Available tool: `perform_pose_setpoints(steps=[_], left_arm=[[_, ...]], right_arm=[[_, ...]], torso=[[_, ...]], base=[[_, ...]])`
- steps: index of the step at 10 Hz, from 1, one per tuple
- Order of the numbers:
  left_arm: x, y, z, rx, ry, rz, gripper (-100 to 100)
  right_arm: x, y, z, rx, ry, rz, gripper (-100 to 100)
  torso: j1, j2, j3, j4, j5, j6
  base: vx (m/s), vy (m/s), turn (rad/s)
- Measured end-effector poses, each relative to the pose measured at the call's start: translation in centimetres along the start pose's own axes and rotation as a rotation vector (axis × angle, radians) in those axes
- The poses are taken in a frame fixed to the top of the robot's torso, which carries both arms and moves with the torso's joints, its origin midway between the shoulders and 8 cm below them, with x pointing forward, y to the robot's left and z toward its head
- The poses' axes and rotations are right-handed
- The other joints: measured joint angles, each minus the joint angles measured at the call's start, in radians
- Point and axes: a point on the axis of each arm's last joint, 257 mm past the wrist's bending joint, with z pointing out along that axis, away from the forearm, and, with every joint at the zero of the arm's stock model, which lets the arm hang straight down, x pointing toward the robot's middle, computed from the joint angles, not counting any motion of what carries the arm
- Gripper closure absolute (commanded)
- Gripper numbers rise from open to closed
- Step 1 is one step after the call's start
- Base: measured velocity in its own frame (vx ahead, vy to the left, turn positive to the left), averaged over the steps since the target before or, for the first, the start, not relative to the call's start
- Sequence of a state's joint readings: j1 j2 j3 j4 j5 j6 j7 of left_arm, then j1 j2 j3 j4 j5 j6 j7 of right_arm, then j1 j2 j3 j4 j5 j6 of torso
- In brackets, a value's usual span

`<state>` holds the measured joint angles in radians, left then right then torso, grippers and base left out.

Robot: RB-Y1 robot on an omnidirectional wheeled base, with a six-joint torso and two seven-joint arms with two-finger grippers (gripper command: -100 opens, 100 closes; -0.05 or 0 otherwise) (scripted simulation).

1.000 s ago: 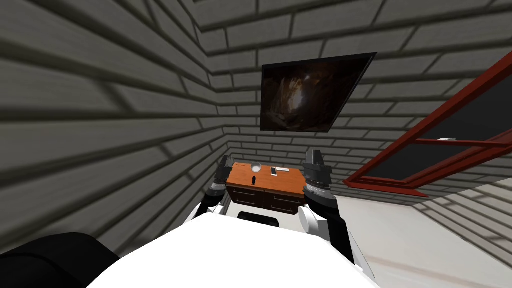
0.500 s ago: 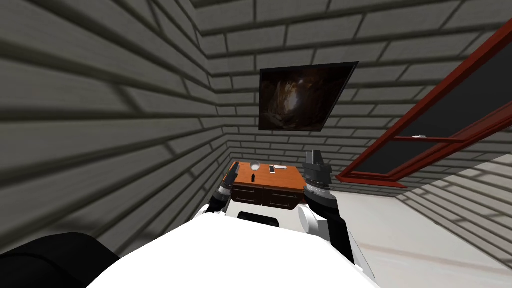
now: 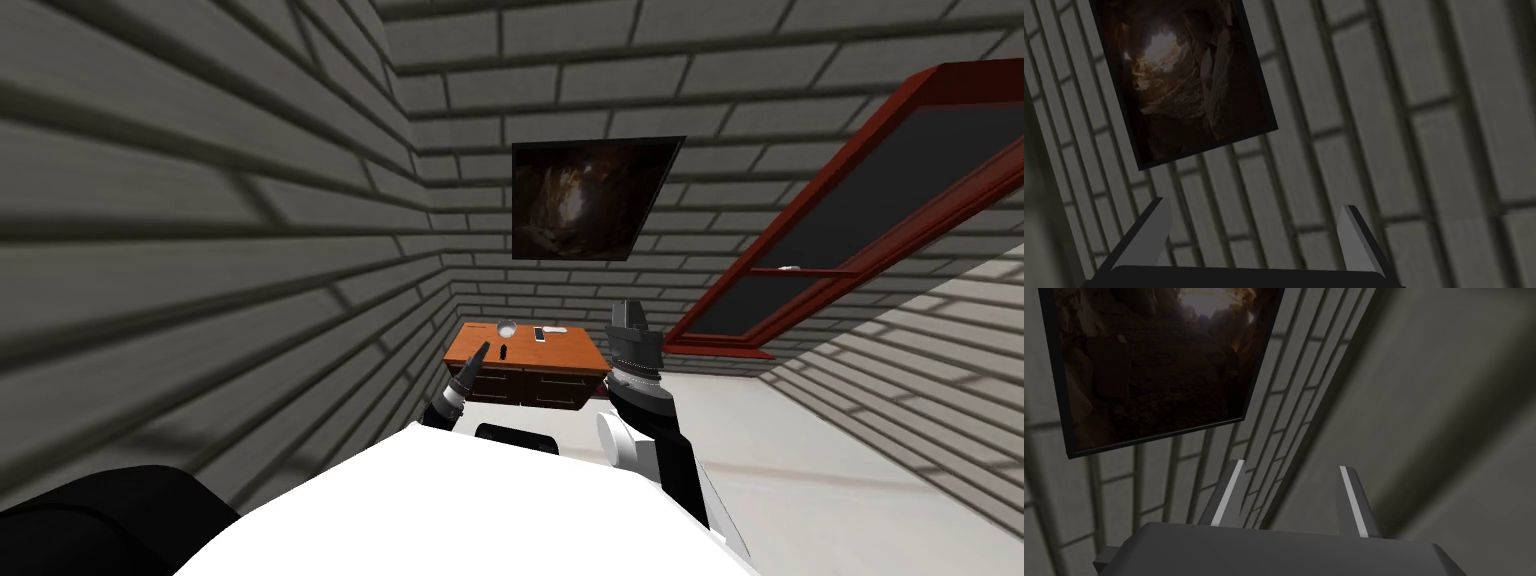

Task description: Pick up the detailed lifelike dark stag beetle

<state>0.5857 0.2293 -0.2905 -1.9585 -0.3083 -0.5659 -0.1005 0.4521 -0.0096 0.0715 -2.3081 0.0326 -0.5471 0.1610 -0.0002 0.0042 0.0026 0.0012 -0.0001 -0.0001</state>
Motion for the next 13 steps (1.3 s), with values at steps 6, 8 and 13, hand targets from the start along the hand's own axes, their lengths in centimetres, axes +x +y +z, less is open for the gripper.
perform_pose_setpoints(steps=[6, 8, 13], left_arm=[[7.9, 5.0, -4.0, -0.114, 0.247, 0.157, -100], [10.6, 6.8, -6.0, -0.146, 0.338, 0.218, -100], [15.1, 10.0, -11.2, -0.186, 0.538, 0.358, -100]], right_arm=[[0.0, 0.0, 0.0, 0.0, 0.0, 0.0, 0], [0.0, 0.0, 0.0, 0.0, 0.0, 0.0, 0], [0.0, 0.0, 0.0, 0.0, 0.0, 0.0, 0]], torso=[[-0.002, 0.0, 0.0, 0.0, 0.0, 0.0], [-0.001, 0.001, 0.001, 0.0, 0.0, 0.0], [-0.001, 0.0, 0.0, 0.0, 0.0, -0.001]], base=[[-0.07, -0.034, -0.129], [-0.05, -0.024, -0.033], [-0.054, -0.043, -0.188]])
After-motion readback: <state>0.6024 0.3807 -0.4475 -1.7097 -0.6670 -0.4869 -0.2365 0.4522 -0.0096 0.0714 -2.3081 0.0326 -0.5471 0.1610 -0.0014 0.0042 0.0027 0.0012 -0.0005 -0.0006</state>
